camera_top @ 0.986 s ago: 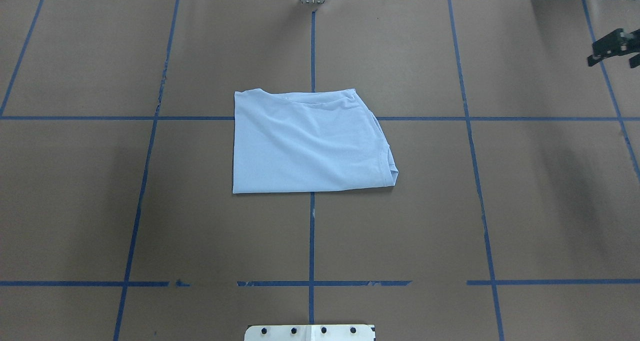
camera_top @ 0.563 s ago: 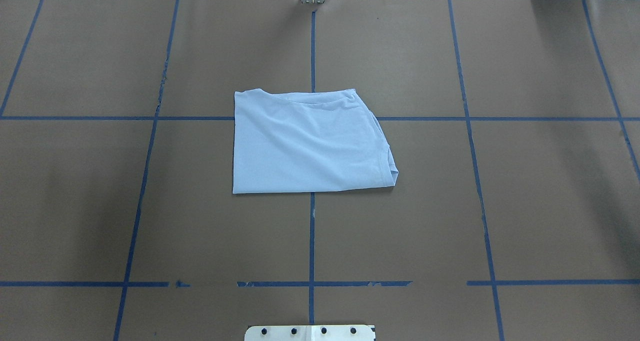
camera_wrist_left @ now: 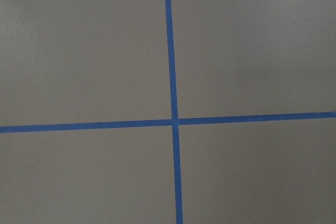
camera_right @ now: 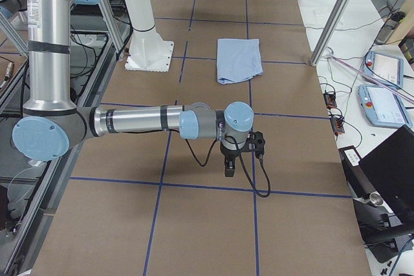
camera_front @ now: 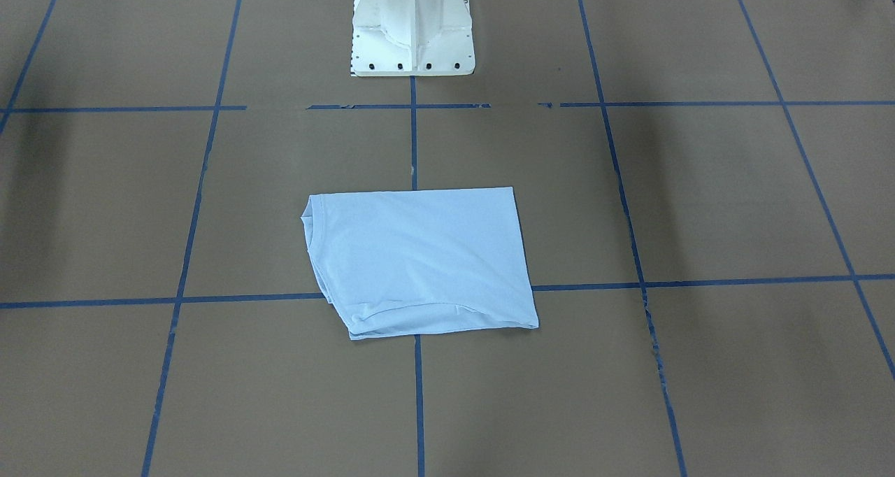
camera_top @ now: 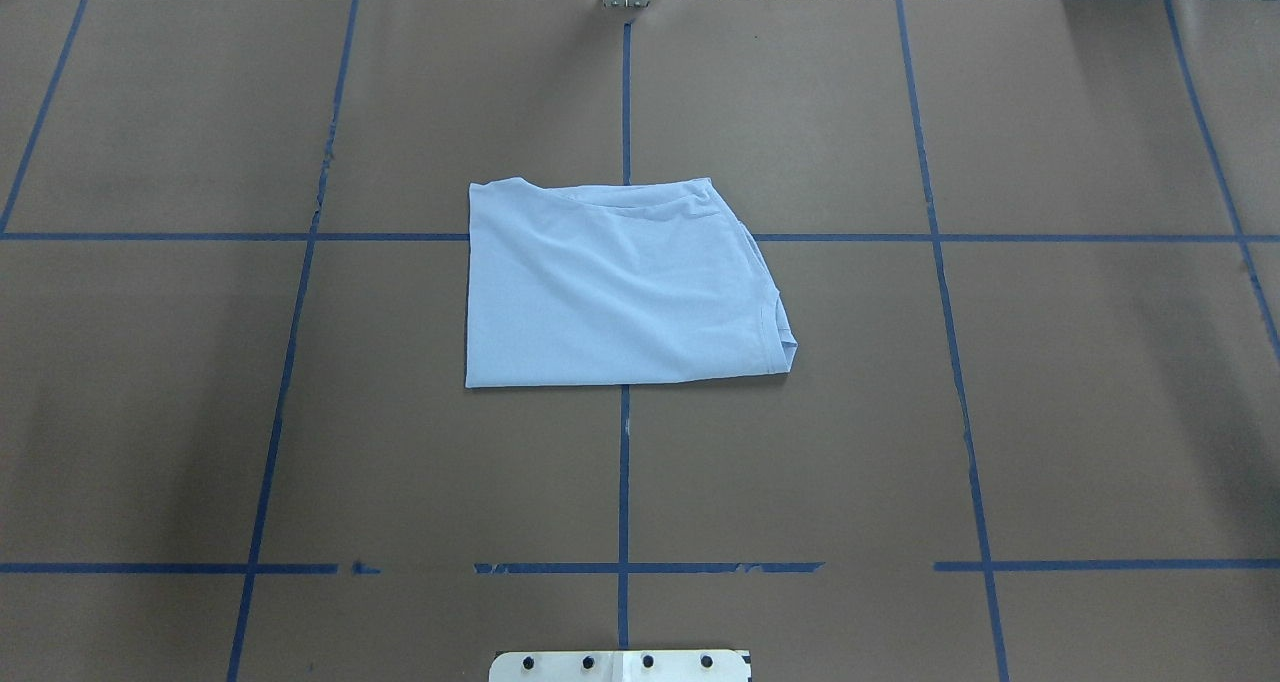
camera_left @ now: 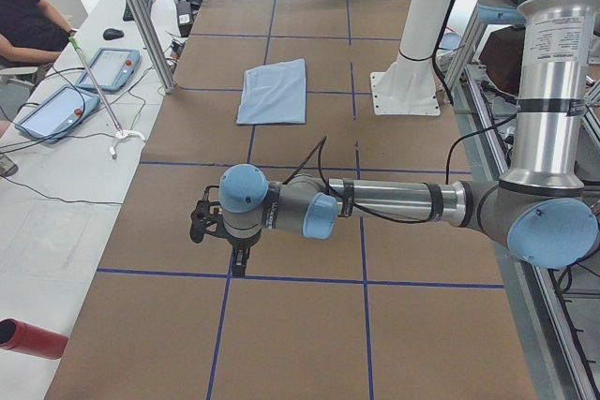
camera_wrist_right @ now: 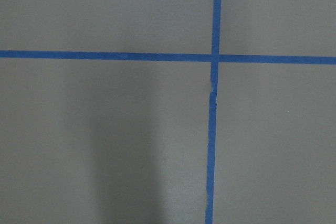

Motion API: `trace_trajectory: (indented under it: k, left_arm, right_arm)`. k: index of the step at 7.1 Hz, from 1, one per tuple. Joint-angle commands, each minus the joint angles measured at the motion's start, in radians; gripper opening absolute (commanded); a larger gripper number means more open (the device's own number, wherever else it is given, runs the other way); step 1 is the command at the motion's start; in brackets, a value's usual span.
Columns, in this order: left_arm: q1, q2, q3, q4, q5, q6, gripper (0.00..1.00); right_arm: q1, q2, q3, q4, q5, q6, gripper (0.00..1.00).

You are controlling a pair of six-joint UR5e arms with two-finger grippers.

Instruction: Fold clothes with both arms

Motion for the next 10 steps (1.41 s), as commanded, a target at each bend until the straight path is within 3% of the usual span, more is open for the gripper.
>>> trace_trajectory:
  k: [1,2,3,5,7,9,10]
  left_arm:
    - [0.098,0.016,-0.004,0.013,0.001,-0.031,1.00]
    - [0.207,0.063,-0.010,0.021,0.015,-0.033,1.00]
    - [0.224,0.097,-0.042,0.024,0.065,-0.030,1.00]
    - [0.215,0.132,-0.091,0.024,0.067,-0.027,1.00]
    - [0.101,0.133,-0.103,0.028,0.130,0.193,1.00]
    - [0.096,0.111,-0.126,0.163,0.156,0.223,1.00]
    - [0.097,0.102,-0.166,0.171,0.188,0.226,1.00]
  right_arm:
    - [-0.003,-0.008,-0.007,-0.001,0.004,0.008,1.00]
    - [-0.004,-0.010,-0.009,-0.001,0.005,0.008,1.00]
    - [-0.003,-0.011,-0.007,0.000,0.008,0.006,1.00]
    - [-0.004,-0.011,-0.007,0.000,0.008,0.009,1.00]
    - [-0.004,-0.011,-0.006,0.000,0.011,0.008,1.00]
    - [-0.004,-0.011,-0.006,0.000,0.011,0.009,1.00]
    - [-0.004,-0.011,-0.004,0.000,0.011,0.008,1.00]
